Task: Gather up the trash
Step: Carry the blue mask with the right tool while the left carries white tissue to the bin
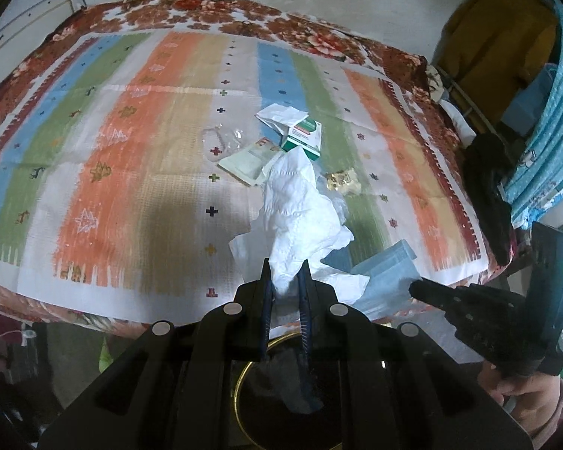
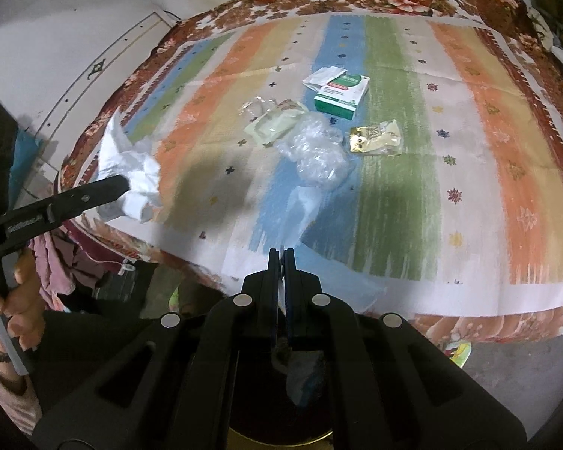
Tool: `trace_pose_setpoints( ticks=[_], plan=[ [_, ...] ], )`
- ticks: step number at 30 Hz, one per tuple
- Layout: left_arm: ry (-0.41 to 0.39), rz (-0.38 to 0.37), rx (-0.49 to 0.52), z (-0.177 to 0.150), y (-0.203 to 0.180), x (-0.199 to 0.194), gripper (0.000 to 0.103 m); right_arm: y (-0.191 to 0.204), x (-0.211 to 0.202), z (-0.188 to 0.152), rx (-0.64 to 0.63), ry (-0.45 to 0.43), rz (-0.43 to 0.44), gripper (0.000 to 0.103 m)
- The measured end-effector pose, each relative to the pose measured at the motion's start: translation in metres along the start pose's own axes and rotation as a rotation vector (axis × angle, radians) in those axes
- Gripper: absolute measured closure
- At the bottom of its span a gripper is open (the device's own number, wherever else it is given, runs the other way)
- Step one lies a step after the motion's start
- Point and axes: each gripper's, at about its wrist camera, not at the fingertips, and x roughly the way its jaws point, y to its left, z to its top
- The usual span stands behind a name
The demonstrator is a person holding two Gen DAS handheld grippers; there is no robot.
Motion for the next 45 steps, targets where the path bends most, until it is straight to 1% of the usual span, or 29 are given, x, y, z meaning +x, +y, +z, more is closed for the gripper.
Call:
trace_pose_setpoints(
  ticks=[6,11,17,25,30,34,38,41,45],
  plan=[
    [-0.014,-0.019,0.021,-0.009,-0.010,-0.004,0.091,0.003,-0.007,-0.016,-0.017,-0.013,-0.010,0.101],
    [-0.017,-0.031,0.048,-0.023,-0.018,-0.008,0.091,0.008,-0.014,-0.029,-0.029,-0.023,0.004,0.101],
    [-0.024,-0.076,0.050,-0.038,-0.023,-0.015,0.091,0.010,-0.022,-0.041,-0.030,-0.037,0.032,0.101],
    [-0.020,-0.103,0.058,-0.055,-0.027,-0.018,0.091,0.012,-0.031,-0.059,-0.038,-0.050,0.047,0.101],
    [-0.008,-0.120,0.068,-0.071,-0.030,-0.017,0.091,0.009,-0.035,-0.075,-0.024,-0.044,0.074,0.101],
    [0.006,-0.134,0.072,-0.082,-0.031,-0.015,0.091,0.007,-0.036,-0.088,-0.015,-0.035,0.079,0.101],
    [0.042,-0.189,0.032,-0.094,-0.029,-0.011,0.091,0.005,-0.035,-0.102,-0.010,-0.021,0.071,0.101],
    [0.039,-0.179,0.037,-0.098,-0.030,-0.011,0.091,0.003,-0.036,-0.110,-0.008,-0.014,0.074,0.101],
    [0.048,-0.194,0.037,-0.104,-0.031,-0.011,0.091,0.003,-0.035,-0.119,-0.003,-0.009,0.071,0.101]
  ],
)
